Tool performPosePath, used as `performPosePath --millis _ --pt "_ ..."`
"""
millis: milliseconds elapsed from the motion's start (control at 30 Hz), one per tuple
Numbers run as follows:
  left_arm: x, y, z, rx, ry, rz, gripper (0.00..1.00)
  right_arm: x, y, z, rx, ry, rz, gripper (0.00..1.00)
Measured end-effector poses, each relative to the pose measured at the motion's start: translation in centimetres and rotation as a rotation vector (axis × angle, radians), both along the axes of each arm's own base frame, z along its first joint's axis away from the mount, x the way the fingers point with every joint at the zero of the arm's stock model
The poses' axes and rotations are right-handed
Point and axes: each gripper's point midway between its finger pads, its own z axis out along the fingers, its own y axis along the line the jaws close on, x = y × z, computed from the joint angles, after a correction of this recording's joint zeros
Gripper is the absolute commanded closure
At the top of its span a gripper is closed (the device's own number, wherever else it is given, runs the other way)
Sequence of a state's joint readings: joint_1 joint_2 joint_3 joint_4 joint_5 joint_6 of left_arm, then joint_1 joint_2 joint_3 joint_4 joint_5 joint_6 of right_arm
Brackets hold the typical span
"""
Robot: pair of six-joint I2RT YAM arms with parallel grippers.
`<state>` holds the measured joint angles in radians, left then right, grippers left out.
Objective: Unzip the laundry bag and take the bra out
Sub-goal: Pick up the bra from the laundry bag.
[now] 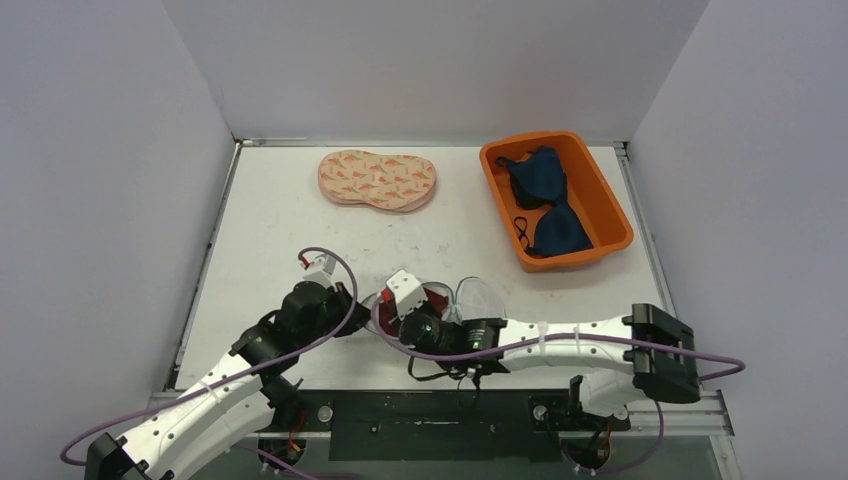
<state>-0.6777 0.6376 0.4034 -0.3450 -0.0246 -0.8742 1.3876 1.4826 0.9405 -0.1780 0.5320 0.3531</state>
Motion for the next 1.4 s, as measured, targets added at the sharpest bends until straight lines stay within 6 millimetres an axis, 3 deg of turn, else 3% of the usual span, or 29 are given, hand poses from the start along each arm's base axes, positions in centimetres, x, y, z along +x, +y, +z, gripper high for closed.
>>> performPosePath --millis 200,400,533,600,833,1033,1167,1267,1300,1367,1400 --pt "0.1 0.2 -0.1 0.010 -0.001 0.008 1.00 1.5 -1.8 2.5 0.213 0.084 -0.050 0.95" --pt "0.1 0.2 -0.7 0.023 0.011 0.011 1.00 1.6 -2.3 1.9 0.296 0.151 -0.054 0.92" --pt "0.0 0.3 -1.8 0.038 0.031 0.011 1.00 1.1 -2.2 1.3 0.301 0.179 -0.033 0.55" --pt "-0.1 0.4 -2.5 0.048 0.044 0.011 1.00 0.9 -2.2 1.3 0.300 0.182 -0.025 0.42" --pt "0.2 0.1 -2.6 0.041 0.037 0.009 1.00 0.2 -2.3 1.4 0.231 0.156 0.004 0.27" --pt "0.1 0.0 -2.4 0.028 0.029 0.002 1.00 -1.2 0.2 3.5 0.178 0.077 0.075 0.19" --pt "0.1 -0.1 -2.5 0.023 0.027 -0.001 1.00 -1.2 1.3 2.9 0.107 0.044 0.088 0.19" --pt "0.0 -0.1 -2.6 0.024 0.031 -0.003 1.00 -0.6 1.2 1.3 0.020 0.026 0.065 0.26" --pt "0.0 -0.1 -2.7 0.025 0.032 -0.003 1.00 -0.3 1.0 0.6 -0.016 0.019 0.052 0.31" --pt "0.0 -0.1 -2.7 0.024 0.032 -0.003 1.00 0.1 0.5 -0.4 -0.068 0.007 0.031 0.53" --pt "0.0 -0.1 -2.7 0.023 0.031 -0.003 1.00 0.3 0.1 -0.9 -0.094 -0.001 0.020 0.59"
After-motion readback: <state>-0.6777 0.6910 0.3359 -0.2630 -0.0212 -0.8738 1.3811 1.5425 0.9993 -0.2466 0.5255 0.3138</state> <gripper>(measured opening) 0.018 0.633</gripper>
